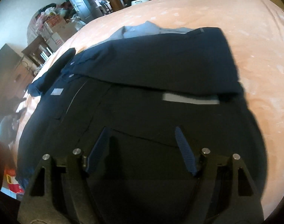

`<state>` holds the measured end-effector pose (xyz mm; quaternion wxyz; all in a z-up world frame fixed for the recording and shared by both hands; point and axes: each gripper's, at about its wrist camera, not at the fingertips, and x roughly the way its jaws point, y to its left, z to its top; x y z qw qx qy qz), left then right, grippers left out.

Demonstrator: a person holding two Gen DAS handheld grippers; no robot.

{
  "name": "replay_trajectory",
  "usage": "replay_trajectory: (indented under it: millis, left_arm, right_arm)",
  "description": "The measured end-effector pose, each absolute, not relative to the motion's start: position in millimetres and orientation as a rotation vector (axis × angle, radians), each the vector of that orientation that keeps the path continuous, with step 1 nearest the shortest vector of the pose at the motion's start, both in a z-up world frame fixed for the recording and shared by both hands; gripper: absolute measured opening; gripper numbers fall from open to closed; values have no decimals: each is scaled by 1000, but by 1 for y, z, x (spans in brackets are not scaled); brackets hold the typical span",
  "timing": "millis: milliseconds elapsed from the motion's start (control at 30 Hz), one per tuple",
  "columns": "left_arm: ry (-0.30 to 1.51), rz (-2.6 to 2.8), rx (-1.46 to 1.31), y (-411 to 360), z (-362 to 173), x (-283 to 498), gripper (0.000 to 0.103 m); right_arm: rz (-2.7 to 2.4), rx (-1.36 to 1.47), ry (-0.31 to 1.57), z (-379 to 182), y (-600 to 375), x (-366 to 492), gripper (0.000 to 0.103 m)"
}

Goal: Fold small clothes

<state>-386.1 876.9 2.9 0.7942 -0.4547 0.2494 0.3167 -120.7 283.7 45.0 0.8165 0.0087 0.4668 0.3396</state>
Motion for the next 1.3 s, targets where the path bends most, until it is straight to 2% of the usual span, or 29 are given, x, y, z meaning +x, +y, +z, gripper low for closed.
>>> replay_trajectory:
  millis: [133,300,367,400,467,500,567,700,800,867,933,967,1067,1300]
  left_arm:
    - [567,655,-911,899,0,-362,73]
    - [512,699,-949,936,-11,-348,71]
    - [514,727,-921,948,-11,-338,65]
    - [525,732,-905,951,-11,-334,60]
    - [546,714,-890,957,-12,-325,35]
    - [549,696,-894,958,-10,-322,9]
    - [540,675,-835,944,8,-308,5]
    - [461,450,-649,859,81,-250,5]
    - [394,175,-577,764,128,-198,5]
    - [395,8,-552,694,138,-166,13]
    - [460,-139,-576,637,126,-143,36]
    - [497,-187,-585,618,117,-138,38]
    - [580,-226,-586,589,83,-147,38]
    - [628,45,-676,649,10,-237,37]
  right_arm:
    - [695,40,999,38,287,-117,79]
    - [688,29,989,35,288,-120,80]
    - [685,27,987,34,295,-120,80]
    - [683,24,986,34,296,-120,80]
    - [679,20,982,34,298,-121,80]
    - [678,20,978,34,298,-121,80]
    - [680,28,972,33,298,-120,80]
    - [697,60,967,32,293,-119,80]
    - [709,95,966,33,288,-118,78]
    - [714,125,965,35,283,-118,78]
    - [711,159,970,37,276,-118,78]
    - [708,172,973,39,272,-118,78]
    - [710,198,976,49,261,-119,79]
    - [891,322,957,84,292,-82,78]
